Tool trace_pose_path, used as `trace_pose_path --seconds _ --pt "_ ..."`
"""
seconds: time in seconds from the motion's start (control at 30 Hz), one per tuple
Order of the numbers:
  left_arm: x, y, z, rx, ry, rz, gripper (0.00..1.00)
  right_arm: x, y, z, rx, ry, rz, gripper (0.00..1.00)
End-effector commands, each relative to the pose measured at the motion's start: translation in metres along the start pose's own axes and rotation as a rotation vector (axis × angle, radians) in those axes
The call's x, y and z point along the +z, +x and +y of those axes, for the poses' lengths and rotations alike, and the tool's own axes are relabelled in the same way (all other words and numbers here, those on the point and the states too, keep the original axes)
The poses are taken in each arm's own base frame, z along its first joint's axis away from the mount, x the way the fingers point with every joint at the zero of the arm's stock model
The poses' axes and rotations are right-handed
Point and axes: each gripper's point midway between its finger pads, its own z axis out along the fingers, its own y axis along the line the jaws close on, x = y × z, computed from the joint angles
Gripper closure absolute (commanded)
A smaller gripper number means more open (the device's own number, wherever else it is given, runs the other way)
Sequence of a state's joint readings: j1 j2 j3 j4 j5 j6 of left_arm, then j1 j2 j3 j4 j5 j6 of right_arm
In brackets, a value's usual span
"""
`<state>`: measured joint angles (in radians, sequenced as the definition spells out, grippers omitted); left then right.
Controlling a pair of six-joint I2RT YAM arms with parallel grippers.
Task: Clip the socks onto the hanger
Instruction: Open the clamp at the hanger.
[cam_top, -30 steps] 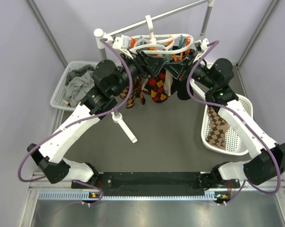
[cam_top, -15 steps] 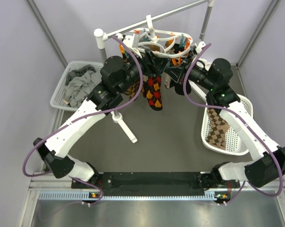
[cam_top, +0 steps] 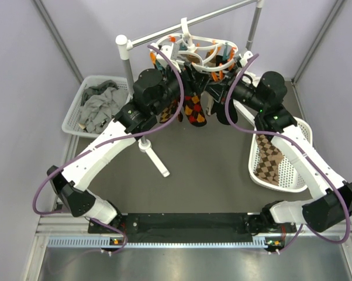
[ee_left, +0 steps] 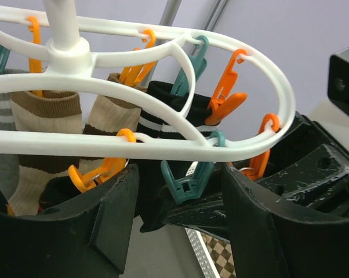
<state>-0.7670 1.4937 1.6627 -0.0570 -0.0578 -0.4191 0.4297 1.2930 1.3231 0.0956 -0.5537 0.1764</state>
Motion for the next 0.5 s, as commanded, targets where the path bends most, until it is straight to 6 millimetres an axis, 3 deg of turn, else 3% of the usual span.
trace_pose_path --seconds 0.0,0.47 --pt "0.001 -0.019 -0.002 -0.01 -0.018 -0.055 0.37 -0.004 -0.039 0.016 -0.075 -0.037 -0.084 1.0" --pt "0.006 -0.031 -0.006 -0.033 -0.004 -0.121 0.43 0.002 -0.028 0.016 -0.082 -0.03 -0.047 1.0"
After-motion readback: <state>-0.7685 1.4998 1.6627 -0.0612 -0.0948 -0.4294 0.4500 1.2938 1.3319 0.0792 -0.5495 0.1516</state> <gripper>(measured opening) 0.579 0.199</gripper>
